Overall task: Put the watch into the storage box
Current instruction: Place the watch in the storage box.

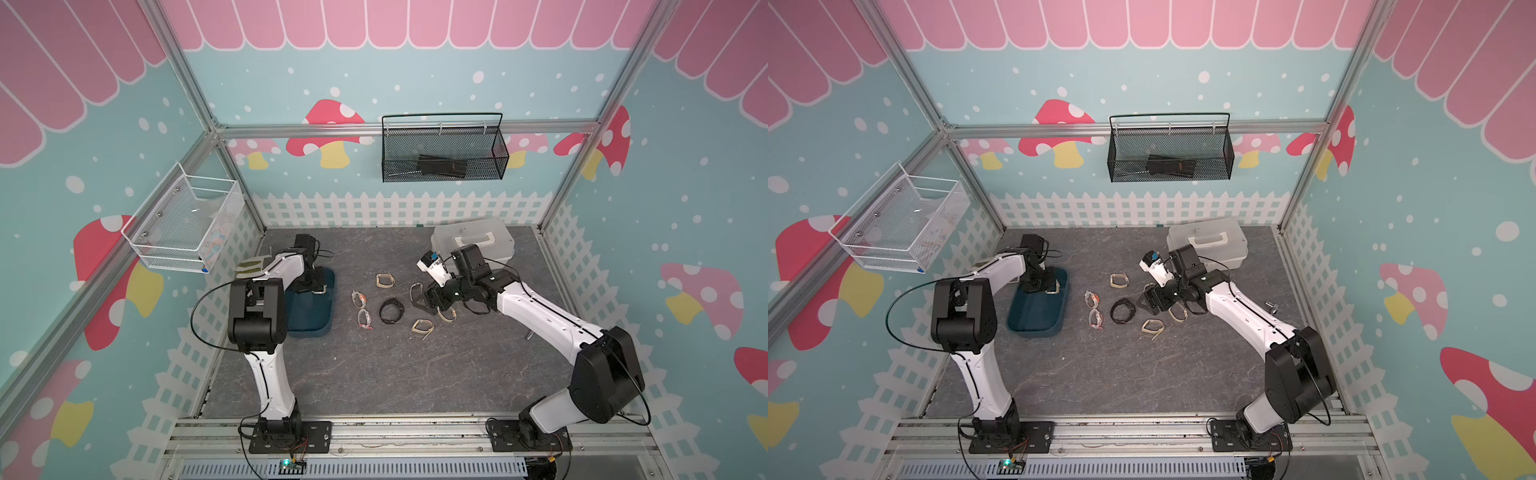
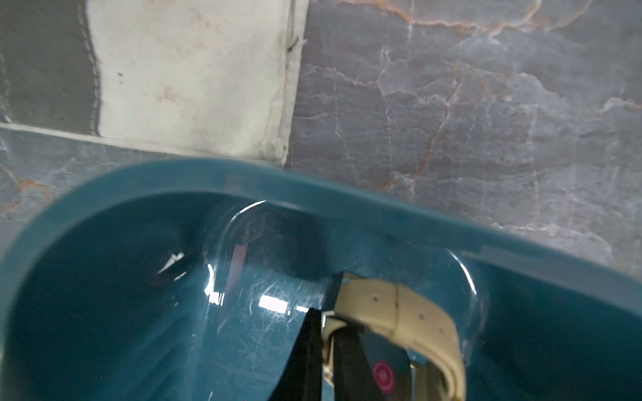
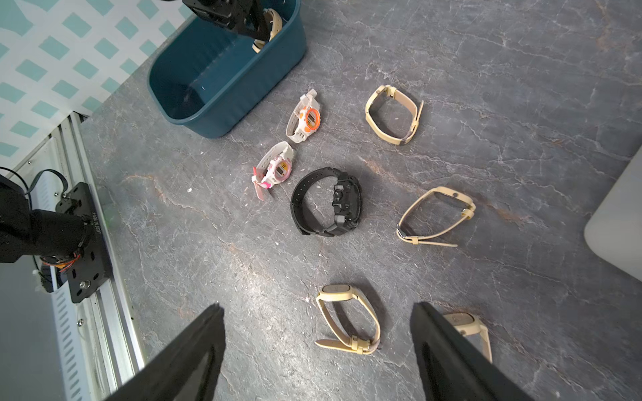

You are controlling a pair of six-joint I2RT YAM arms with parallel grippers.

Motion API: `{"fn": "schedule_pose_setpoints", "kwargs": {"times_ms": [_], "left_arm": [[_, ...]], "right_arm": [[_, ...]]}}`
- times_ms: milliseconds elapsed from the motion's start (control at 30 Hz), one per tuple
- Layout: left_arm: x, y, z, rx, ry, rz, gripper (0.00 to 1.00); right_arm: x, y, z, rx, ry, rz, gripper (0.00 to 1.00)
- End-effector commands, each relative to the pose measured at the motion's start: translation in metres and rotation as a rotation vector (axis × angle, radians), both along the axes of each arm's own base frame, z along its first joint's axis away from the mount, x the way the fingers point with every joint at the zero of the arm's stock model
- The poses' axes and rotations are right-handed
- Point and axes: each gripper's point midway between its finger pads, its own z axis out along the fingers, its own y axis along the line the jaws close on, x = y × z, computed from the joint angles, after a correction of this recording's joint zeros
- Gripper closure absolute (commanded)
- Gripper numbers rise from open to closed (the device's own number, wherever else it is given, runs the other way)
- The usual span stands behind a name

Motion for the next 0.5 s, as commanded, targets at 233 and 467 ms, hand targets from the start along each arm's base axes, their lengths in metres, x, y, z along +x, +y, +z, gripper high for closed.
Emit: {"fn": "schedule_pose_setpoints", "kwargs": {"times_ms": [233, 467], "left_arm": [[0.010, -0.008, 0.023, -0.054, -0.059, -0.022, 0.69], [0.016, -0.016, 0.048, -0.104, -0.122, -0.035, 0.67]], "right_arm": [[0.004, 0.002, 0.000, -0.049, -0.025, 0.004, 0.14], [0.005, 0.003, 0.001, -0.054, -0.031, 0.010, 0.14]]}}
